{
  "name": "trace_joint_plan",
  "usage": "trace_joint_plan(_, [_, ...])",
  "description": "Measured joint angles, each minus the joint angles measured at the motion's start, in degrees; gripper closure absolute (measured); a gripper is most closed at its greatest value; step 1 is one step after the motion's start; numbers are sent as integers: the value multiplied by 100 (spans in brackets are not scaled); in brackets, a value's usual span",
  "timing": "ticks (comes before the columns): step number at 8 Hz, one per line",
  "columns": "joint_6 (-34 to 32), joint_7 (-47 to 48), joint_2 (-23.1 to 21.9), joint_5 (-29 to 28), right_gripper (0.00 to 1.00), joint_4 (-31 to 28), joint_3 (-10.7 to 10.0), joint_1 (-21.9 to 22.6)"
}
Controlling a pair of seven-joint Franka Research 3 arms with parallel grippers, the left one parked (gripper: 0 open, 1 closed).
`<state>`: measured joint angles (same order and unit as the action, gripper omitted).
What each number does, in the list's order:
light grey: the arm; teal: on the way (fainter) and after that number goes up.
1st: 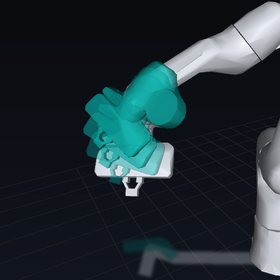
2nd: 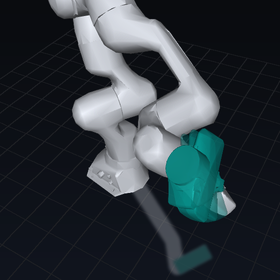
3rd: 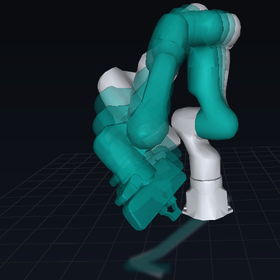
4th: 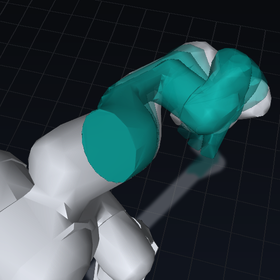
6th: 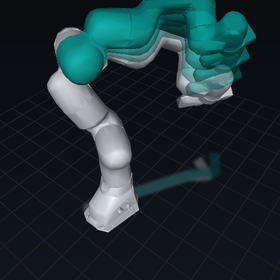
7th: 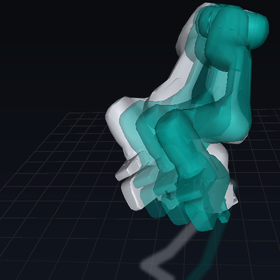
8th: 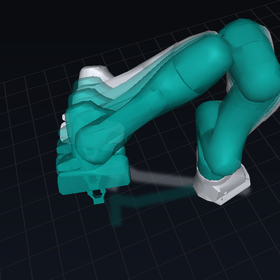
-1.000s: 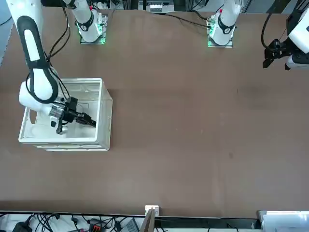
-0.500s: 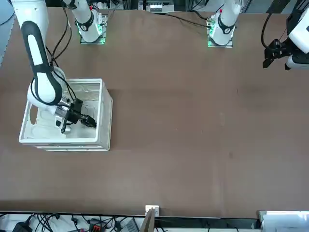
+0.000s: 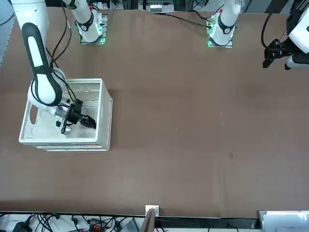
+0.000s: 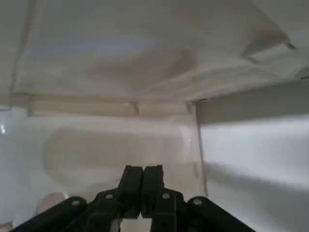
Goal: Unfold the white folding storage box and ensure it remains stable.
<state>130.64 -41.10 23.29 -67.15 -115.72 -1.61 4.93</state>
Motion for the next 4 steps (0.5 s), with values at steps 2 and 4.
trace_joint_plan(2, [13, 982, -319, 1723, 99, 103, -56, 4])
trace_joint_plan(4, [-156, 1955, -641, 3294, 99, 111, -76, 8])
